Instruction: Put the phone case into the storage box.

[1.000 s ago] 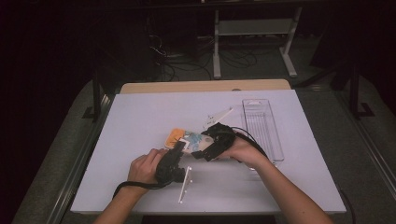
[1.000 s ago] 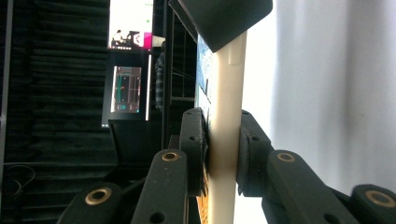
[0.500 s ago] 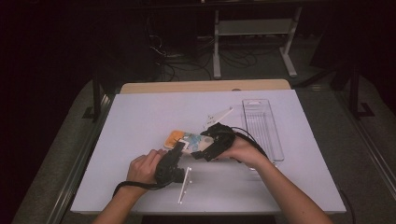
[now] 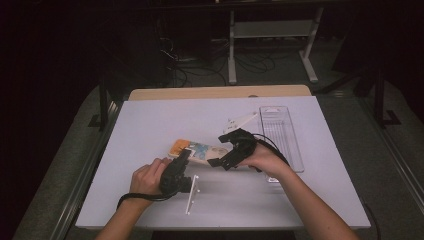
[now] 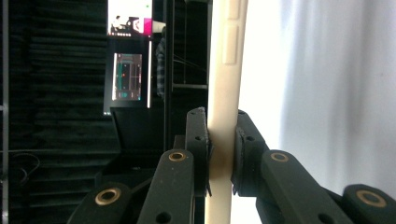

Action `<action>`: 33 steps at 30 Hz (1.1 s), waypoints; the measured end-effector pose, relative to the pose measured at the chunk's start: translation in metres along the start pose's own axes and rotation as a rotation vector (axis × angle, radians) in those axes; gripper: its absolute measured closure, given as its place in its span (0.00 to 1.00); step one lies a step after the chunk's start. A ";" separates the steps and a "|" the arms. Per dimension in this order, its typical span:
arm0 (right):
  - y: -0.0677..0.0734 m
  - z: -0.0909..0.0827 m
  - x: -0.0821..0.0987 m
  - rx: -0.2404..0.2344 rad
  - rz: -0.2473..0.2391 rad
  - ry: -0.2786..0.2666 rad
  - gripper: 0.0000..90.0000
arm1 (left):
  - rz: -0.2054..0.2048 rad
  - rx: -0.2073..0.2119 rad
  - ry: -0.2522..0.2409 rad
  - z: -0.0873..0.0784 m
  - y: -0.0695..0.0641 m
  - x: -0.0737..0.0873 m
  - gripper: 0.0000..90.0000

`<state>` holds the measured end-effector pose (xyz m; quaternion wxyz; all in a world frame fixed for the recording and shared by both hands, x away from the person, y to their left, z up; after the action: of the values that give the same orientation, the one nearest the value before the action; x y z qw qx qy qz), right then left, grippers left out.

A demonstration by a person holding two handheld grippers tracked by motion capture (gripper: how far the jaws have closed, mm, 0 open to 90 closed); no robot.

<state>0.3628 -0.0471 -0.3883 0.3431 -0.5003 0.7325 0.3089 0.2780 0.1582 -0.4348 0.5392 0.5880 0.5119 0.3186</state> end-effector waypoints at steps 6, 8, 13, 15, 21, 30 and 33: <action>-0.003 -0.015 0.009 0.033 0.012 -0.008 0.02 | -0.022 -0.001 0.032 -0.004 0.005 0.011 0.88; -0.004 -0.020 0.012 0.046 0.018 -0.010 0.02 | -0.023 -0.006 0.038 -0.004 0.006 0.013 0.88; -0.002 -0.030 0.019 0.072 0.030 -0.025 0.02 | -0.028 -0.008 0.034 -0.004 0.007 0.014 0.88; 0.000 -0.033 0.022 0.083 0.037 -0.022 0.02 | -0.028 -0.019 0.034 -0.005 0.007 0.014 0.88; 0.004 -0.039 0.033 0.104 0.043 -0.038 0.02 | -0.024 -0.015 0.037 -0.004 0.008 0.014 0.88; 0.008 -0.042 0.043 0.107 0.031 -0.062 0.02 | -0.024 -0.017 0.040 -0.005 0.008 0.014 0.88; 0.009 -0.040 0.044 0.124 0.016 -0.048 0.02 | -0.030 -0.018 0.040 -0.005 0.008 0.014 0.88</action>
<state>0.3350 -0.0992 -0.3999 0.3884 -0.4649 0.7456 0.2776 0.2791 0.1737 -0.4288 0.5388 0.5689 0.5283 0.3271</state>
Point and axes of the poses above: each handheld gripper's, and its own axes: z roughly forward along the jaws, x roughly out of its underside, y roughly to its left, the point moved 2 cm from there along z, roughly forward along the jaws, and after that the axes turned 6 degrees about -z, right-handed, at the moved point
